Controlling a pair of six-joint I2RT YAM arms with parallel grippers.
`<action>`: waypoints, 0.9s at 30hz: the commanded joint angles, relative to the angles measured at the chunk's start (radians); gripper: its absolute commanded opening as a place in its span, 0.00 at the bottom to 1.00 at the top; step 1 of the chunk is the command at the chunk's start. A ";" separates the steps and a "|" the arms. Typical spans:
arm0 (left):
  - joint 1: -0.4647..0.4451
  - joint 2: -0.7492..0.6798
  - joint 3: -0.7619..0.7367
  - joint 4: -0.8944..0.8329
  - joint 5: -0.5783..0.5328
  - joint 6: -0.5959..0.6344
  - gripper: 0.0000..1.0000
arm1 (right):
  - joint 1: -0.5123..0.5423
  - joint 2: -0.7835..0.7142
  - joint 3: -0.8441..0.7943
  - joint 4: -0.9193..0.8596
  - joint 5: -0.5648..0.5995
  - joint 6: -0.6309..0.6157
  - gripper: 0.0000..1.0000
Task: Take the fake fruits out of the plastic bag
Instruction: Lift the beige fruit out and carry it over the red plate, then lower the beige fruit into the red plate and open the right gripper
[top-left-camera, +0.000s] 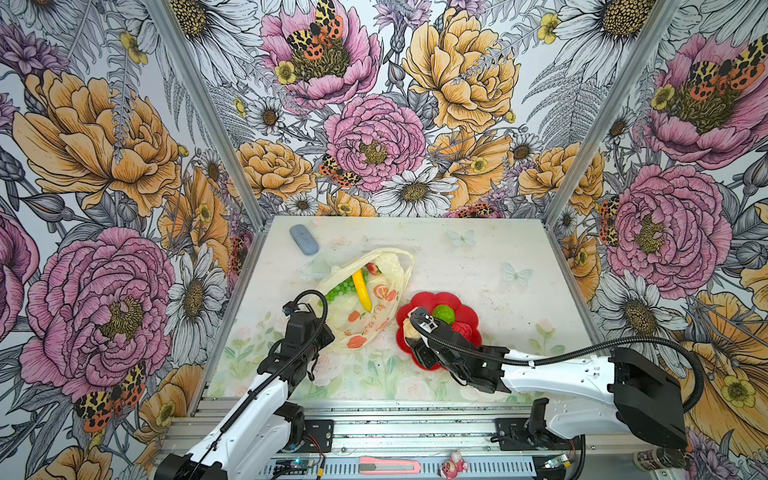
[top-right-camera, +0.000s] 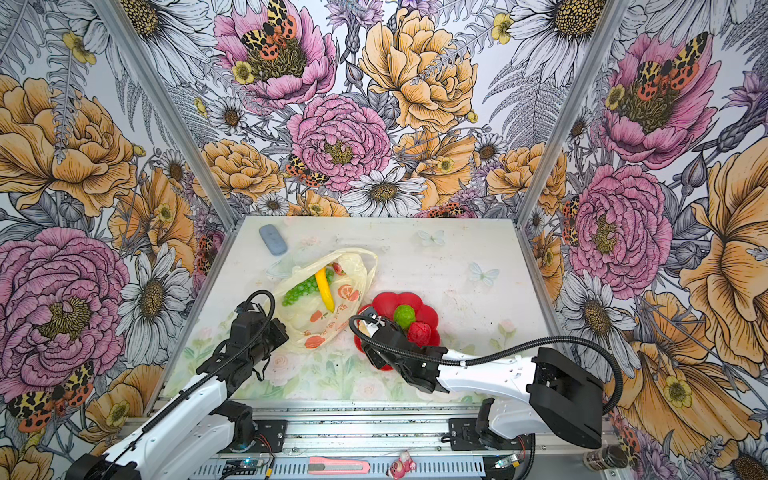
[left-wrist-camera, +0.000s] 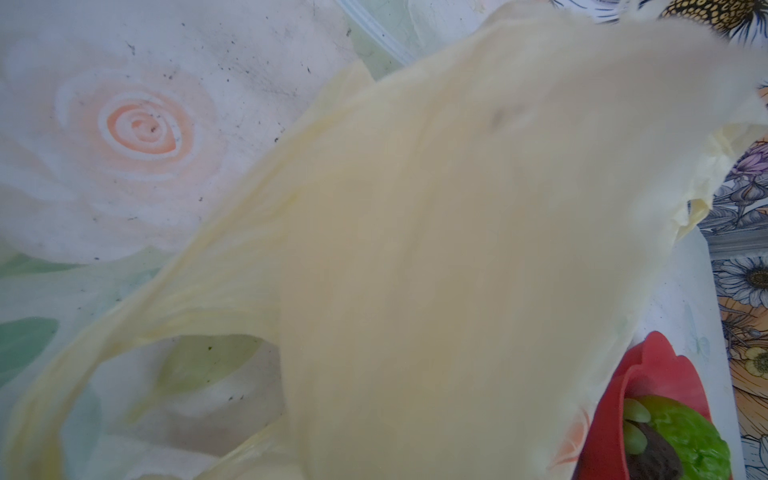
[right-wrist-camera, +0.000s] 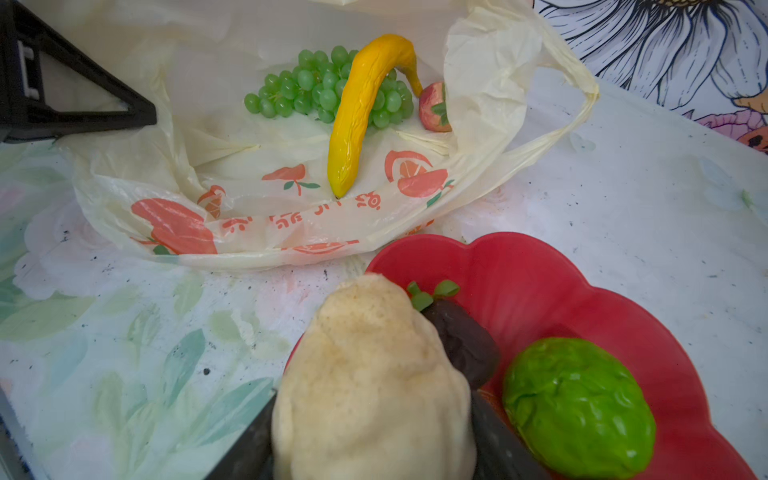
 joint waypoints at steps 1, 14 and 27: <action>0.008 -0.001 0.028 0.007 0.017 0.017 0.00 | 0.024 -0.032 -0.032 0.067 0.083 0.009 0.62; 0.006 0.000 0.033 0.000 0.018 0.015 0.00 | 0.037 0.072 -0.047 0.168 0.129 0.042 0.62; 0.009 0.010 0.046 -0.003 0.030 0.023 0.00 | 0.028 0.186 -0.013 0.172 0.156 0.069 0.62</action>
